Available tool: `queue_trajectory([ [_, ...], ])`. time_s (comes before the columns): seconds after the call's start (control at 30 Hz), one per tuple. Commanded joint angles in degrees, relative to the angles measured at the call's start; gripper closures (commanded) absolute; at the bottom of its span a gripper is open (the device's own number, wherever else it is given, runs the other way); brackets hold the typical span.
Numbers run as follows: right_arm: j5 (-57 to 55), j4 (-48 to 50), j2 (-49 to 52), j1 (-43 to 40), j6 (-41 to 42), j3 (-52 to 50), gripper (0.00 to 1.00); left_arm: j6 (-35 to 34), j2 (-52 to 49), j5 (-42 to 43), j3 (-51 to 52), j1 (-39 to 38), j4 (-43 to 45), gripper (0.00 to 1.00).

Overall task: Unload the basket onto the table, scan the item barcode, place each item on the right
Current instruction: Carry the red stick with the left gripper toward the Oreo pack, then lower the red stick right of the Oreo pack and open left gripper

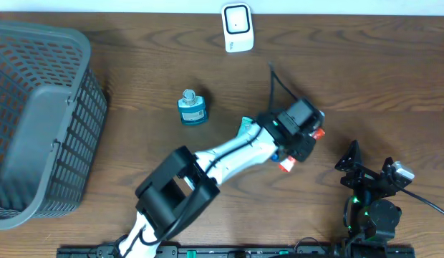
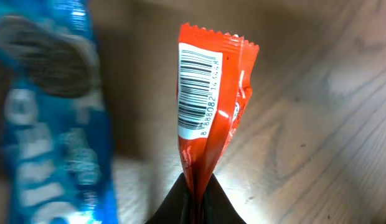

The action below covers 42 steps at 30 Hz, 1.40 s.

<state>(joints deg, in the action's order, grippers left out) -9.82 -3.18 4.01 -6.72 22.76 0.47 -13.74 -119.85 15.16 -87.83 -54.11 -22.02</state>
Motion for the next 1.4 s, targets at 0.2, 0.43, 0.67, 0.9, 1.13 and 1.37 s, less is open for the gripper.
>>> queue_trajectory([
  [0.2, -0.13, -0.07, -0.13, 0.81, -0.74, -0.15, 0.01, 4.09, -4.55, -6.25, -0.09, 0.39, 2.01, 0.92],
  [0.43, -0.13, -0.07, -0.13, 0.81, -0.74, -0.15, 0.01, 4.35, -5.95, -8.74, -0.13, 4.13, 2.03, 0.93],
  [0.67, -0.13, -0.07, -0.13, 0.81, -0.72, -0.15, 0.01, 4.26, -5.95, -10.08, -0.15, 7.43, 1.99, 0.93],
  [0.9, -0.13, -0.07, -0.13, 0.81, -0.74, -0.15, 0.01, 3.67, -5.95, -9.42, -0.15, 6.71, 1.27, 0.18],
  [1.13, -0.13, -0.07, -0.13, 0.81, -0.74, -0.15, 0.01, 3.65, -4.00, -9.35, -0.15, 4.50, -0.28, 0.13],
  [1.37, -0.26, 0.74, -0.13, 0.81, -0.72, -0.15, 0.01, 3.65, 3.02, -7.89, -0.28, 4.52, -1.62, 0.05],
])
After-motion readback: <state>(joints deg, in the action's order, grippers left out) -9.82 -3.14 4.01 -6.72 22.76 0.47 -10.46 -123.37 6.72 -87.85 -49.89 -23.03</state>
